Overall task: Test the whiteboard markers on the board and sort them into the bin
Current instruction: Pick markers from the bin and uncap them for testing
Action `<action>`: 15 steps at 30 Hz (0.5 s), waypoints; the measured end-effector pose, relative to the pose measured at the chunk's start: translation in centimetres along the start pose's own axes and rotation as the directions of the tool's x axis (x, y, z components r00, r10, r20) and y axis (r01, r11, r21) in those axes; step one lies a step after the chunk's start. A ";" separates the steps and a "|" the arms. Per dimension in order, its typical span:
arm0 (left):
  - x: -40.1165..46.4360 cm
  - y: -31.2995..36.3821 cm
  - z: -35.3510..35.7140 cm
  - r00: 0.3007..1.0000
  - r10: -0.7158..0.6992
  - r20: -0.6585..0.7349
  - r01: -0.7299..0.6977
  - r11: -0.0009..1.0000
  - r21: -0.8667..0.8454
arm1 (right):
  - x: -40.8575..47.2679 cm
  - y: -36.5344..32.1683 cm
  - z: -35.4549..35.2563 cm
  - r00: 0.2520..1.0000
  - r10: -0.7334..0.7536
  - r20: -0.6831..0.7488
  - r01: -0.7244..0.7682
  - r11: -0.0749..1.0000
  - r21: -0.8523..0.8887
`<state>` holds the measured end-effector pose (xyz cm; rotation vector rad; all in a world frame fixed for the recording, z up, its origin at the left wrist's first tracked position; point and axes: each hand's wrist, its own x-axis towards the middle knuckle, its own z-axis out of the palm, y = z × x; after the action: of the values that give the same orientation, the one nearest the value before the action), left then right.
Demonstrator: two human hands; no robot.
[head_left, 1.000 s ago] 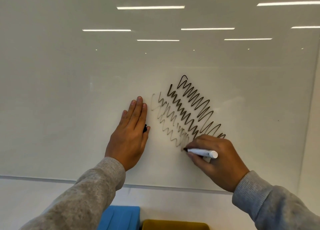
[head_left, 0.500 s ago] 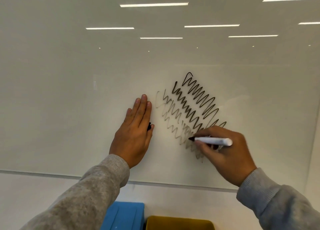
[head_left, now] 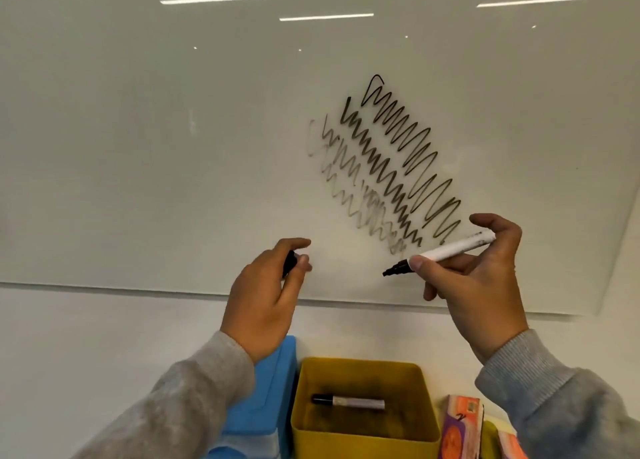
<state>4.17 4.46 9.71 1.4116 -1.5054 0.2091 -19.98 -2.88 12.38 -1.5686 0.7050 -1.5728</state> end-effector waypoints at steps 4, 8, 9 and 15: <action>-3.7 1.3 1.4 0.963 -0.207 0.172 0.238 0.953 -0.187 | -2.3 0.9 0.3 0.994 0.112 0.004 -0.112 0.987 0.113; -5.1 1.9 2.1 0.807 -0.365 0.464 0.568 0.695 -0.441 | -3.9 1.4 0.8 0.976 0.215 0.043 -0.219 0.952 0.212; -5.3 2.2 2.1 0.776 -0.368 0.512 0.617 0.610 -0.497 | -4.1 1.6 0.9 0.971 0.234 0.052 -0.240 0.944 0.228; -6.6 3.5 1.8 0.800 -0.357 0.482 0.598 0.543 -0.590 | -4.9 2.3 1.3 0.957 0.284 0.058 -0.288 0.914 0.286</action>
<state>-1.01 8.45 5.71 1.1471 -1.1394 -0.9280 -18.72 0.20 7.90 -1.1995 0.6290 -1.3737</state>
